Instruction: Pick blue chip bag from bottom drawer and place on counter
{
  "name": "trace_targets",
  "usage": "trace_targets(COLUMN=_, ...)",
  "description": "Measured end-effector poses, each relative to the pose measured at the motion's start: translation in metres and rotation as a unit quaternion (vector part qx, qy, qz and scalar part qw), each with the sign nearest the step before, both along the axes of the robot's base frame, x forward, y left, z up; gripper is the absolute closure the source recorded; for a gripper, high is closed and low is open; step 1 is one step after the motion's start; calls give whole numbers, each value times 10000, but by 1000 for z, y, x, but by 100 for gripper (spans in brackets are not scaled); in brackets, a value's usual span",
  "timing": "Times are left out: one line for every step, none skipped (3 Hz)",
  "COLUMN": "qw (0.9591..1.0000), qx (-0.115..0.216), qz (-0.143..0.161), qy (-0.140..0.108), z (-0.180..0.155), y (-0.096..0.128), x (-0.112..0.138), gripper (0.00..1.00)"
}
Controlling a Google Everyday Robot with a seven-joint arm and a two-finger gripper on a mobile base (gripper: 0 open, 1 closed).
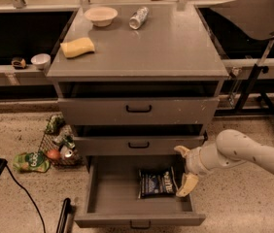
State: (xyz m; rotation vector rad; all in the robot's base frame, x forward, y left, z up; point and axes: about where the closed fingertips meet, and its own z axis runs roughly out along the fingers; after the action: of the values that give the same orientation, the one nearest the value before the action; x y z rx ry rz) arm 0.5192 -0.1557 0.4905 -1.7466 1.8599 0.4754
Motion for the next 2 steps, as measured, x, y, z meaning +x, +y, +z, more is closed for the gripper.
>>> trace_targets(qw=9999, qx=95, qz=0, qy=-35, z=-48, y=4, x=8, gripper=0)
trace_targets(qw=9996, qx=275, qz=36, qy=42, z=-91, y=10, x=15, gripper=0)
